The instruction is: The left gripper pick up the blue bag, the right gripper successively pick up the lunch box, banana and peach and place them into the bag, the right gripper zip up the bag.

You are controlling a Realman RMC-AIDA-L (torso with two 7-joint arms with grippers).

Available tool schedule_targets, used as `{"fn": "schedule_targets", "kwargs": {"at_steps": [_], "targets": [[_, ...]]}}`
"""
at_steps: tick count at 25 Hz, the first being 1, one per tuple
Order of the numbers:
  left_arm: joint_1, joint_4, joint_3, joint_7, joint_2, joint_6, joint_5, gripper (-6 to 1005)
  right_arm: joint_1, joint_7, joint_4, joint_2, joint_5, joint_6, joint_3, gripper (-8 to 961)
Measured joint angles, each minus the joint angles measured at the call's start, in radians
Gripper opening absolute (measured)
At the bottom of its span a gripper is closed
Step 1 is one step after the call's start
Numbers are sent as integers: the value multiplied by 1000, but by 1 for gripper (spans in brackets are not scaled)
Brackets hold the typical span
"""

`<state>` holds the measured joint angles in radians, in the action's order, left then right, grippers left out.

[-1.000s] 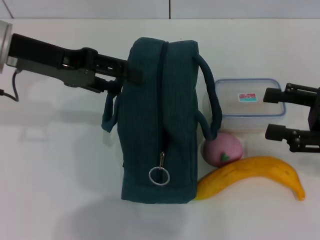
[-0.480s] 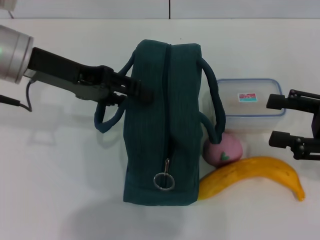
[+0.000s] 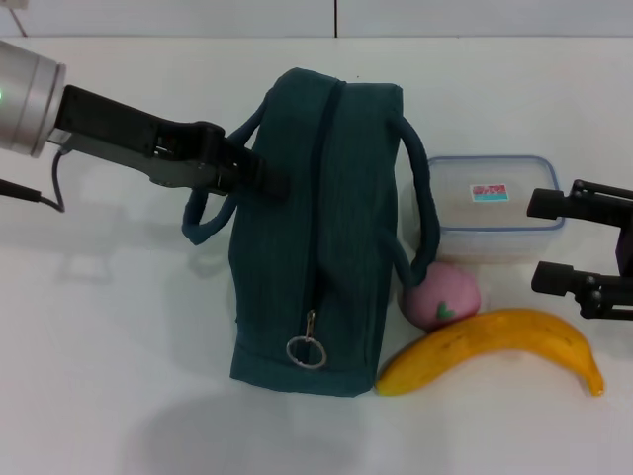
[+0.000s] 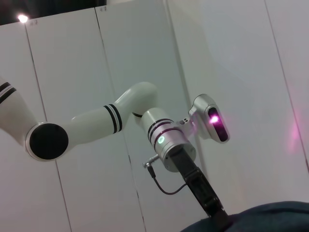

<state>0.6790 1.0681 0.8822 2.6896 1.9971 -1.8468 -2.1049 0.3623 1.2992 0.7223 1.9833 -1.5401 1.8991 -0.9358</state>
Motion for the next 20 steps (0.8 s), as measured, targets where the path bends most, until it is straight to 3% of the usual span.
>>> {"fn": "schedule_targets", "kwargs": {"at_steps": [1, 7, 12, 20], "targets": [[0, 0, 0, -5, 1, 0, 0, 359, 0, 0, -2, 0, 0, 0, 0, 749], [-3, -7, 0, -21, 2, 4, 0, 195, -2, 0, -12, 0, 0, 0, 1, 749], [-7, -8, 0, -29, 3, 9, 3, 202, -5, 0, -12, 2, 2, 0, 2, 748], [-5, -51, -3, -26, 6, 9, 7, 131, -8, 0, -20, 2, 3, 0, 2, 748]]}}
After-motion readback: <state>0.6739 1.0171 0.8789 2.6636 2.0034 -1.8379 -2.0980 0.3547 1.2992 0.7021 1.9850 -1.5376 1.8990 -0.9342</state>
